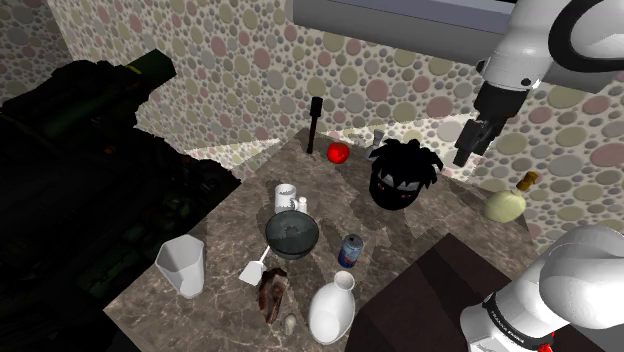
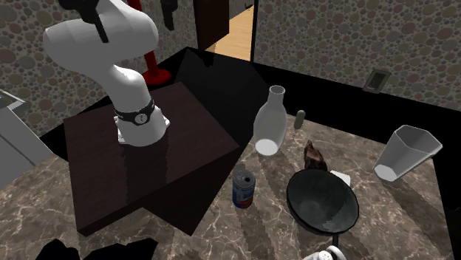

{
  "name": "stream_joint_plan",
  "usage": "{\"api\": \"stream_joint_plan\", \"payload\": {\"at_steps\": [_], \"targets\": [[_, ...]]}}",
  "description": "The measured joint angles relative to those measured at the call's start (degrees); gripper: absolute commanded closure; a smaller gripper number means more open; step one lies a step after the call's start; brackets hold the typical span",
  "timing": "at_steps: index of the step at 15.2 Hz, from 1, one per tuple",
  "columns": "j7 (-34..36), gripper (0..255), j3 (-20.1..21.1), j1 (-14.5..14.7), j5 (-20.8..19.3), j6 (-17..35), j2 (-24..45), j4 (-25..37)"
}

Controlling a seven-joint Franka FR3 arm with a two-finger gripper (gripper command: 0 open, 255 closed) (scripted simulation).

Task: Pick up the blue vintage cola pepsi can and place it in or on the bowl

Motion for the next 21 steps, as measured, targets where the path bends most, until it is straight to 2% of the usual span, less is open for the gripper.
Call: {"api": "stream_joint_plan", "payload": {"at_steps": [2, 5, 13, 21], "targets": [[0.2, 0, 0.3, 0.1, 0.2, 0.9, 0.1, -0.7], [1.3, 0, 1.7, 0.7, 1.4, 5.7, 0.7, -4.5], [3.6, 0, 5.6, 2.0, 4.1, 23.5, 7.5, -14.1], [6.9, 0, 10.5, 3.0, 5.9, 43.4, 21.7, -18.2]]}}
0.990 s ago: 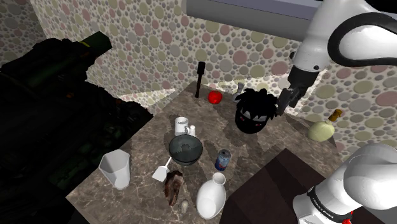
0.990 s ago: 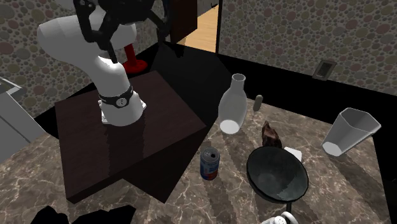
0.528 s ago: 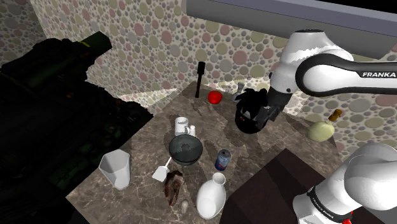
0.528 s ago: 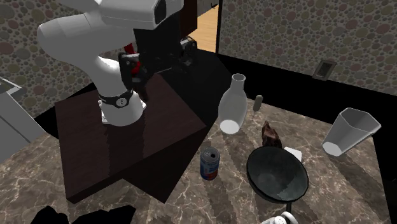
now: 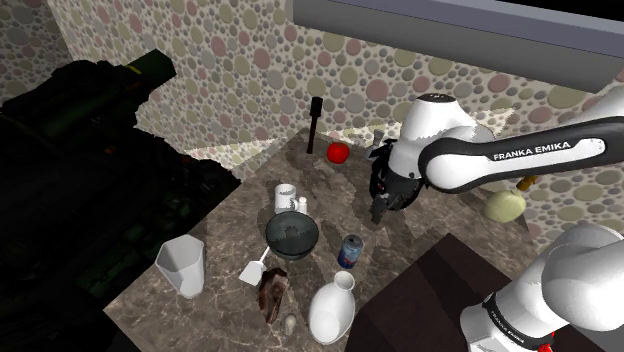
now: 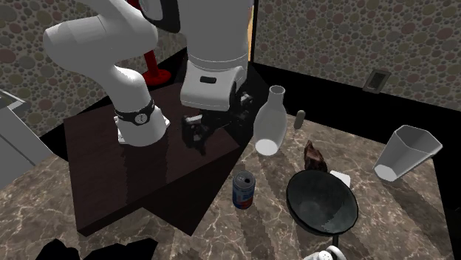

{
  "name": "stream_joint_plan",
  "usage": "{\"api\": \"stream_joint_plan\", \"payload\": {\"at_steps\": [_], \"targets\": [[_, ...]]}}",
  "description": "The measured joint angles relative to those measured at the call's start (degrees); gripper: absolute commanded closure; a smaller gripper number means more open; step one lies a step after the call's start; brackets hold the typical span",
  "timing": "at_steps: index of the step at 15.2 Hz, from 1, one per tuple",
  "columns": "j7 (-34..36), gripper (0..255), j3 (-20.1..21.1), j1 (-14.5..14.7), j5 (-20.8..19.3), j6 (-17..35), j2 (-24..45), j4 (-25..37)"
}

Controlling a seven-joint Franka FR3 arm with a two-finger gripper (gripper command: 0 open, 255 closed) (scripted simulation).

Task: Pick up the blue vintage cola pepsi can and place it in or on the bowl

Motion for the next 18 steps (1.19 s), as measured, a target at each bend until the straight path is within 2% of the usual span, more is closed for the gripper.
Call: {"api": "stream_joint_plan", "payload": {"at_steps": [5, 9, 18], "targets": [[3.4, 0, 3.2, -0.2, -1.4, 11.8, 11.4, 0.5], [7.0, 0, 4.6, -1.1, -5.4, 19.9, 21.3, 2.7], [11.6, 0, 4.0, -1.2, -11.5, 28.2, 30.2, 3.0]]}}
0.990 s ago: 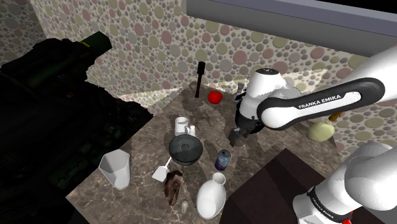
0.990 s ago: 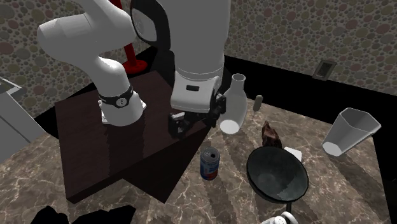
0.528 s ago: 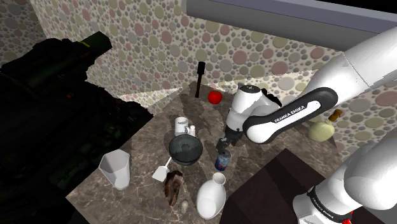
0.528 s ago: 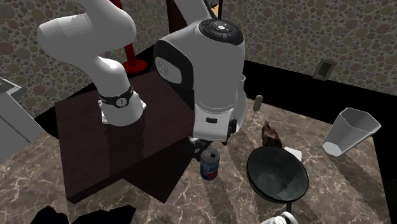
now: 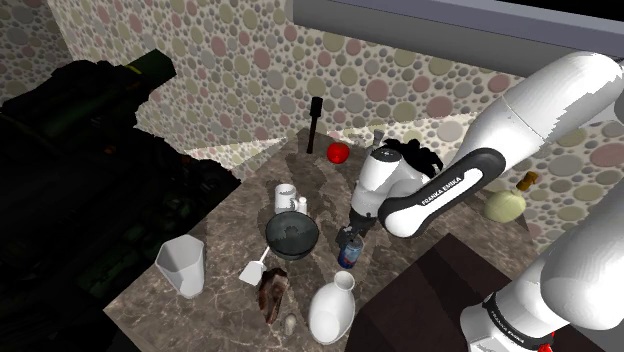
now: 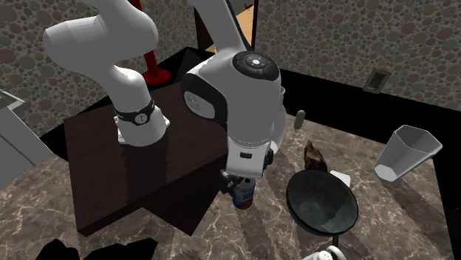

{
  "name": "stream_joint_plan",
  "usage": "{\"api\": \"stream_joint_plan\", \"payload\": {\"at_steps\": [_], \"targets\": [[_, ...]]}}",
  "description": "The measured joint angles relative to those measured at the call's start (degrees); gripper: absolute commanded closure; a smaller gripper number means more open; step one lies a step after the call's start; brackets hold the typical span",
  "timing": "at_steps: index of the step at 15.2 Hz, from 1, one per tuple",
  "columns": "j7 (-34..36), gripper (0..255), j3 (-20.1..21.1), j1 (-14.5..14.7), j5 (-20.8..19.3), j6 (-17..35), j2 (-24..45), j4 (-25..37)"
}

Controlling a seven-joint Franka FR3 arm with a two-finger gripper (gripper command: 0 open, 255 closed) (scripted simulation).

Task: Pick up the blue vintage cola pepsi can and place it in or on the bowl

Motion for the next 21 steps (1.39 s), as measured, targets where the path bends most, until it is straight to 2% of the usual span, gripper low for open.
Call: {"api": "stream_joint_plan", "payload": {"at_steps": [5, 6, 16, 21], "targets": [[0.3, 0, -0.1, 0.1, -0.3, 0.3, 0.4, 0.1], [0.3, 255, -0.1, 0.1, -0.4, 0.3, 0.4, 0.1], [0.3, 255, -0.1, 0.1, -0.3, 0.4, 0.3, 0.1], [-1.6, 255, 0.7, -0.1, 2.5, -3.0, -3.2, 0.0]]}}
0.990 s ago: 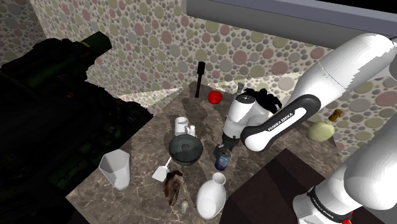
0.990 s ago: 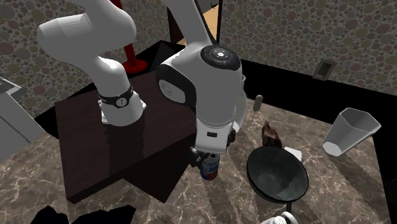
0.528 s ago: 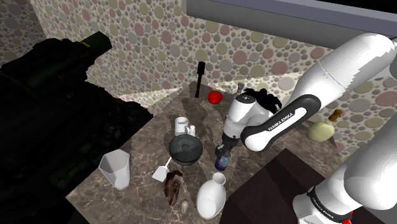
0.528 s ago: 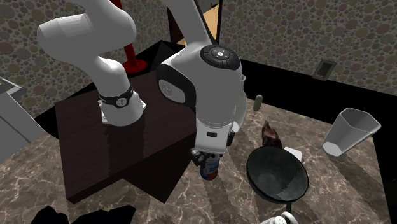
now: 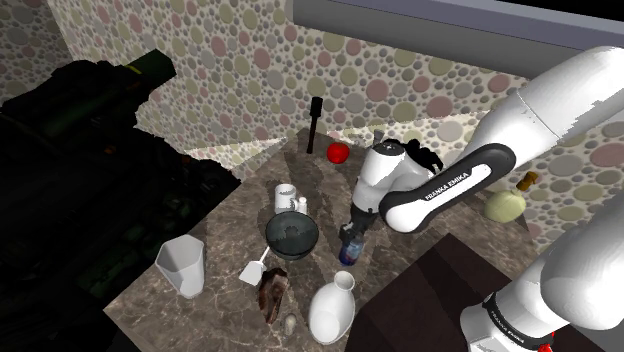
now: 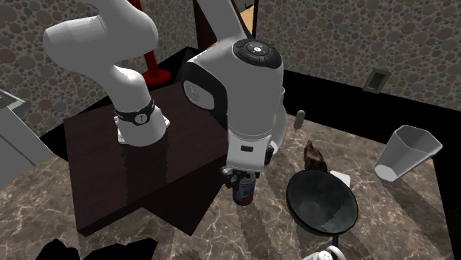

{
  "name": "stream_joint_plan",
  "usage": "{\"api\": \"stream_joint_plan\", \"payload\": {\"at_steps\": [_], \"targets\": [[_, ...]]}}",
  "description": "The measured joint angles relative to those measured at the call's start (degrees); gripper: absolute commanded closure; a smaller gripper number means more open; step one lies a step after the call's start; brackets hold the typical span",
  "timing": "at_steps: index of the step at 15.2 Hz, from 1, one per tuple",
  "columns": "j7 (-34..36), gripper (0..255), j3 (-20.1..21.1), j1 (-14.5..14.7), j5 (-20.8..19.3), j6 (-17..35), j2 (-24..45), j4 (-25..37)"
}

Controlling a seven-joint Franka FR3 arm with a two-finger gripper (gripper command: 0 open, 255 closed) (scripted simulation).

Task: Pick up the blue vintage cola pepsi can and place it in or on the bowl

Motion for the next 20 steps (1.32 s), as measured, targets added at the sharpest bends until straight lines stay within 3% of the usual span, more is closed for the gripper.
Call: {"api": "stream_joint_plan", "payload": {"at_steps": [10, 20], "targets": [[-3.6, 255, 0.1, 0.5, 5.0, -9.4, -8.6, 1.2], [-5.4, 255, -0.8, 1.0, 7.2, -18.4, -15.5, 3.5]]}}
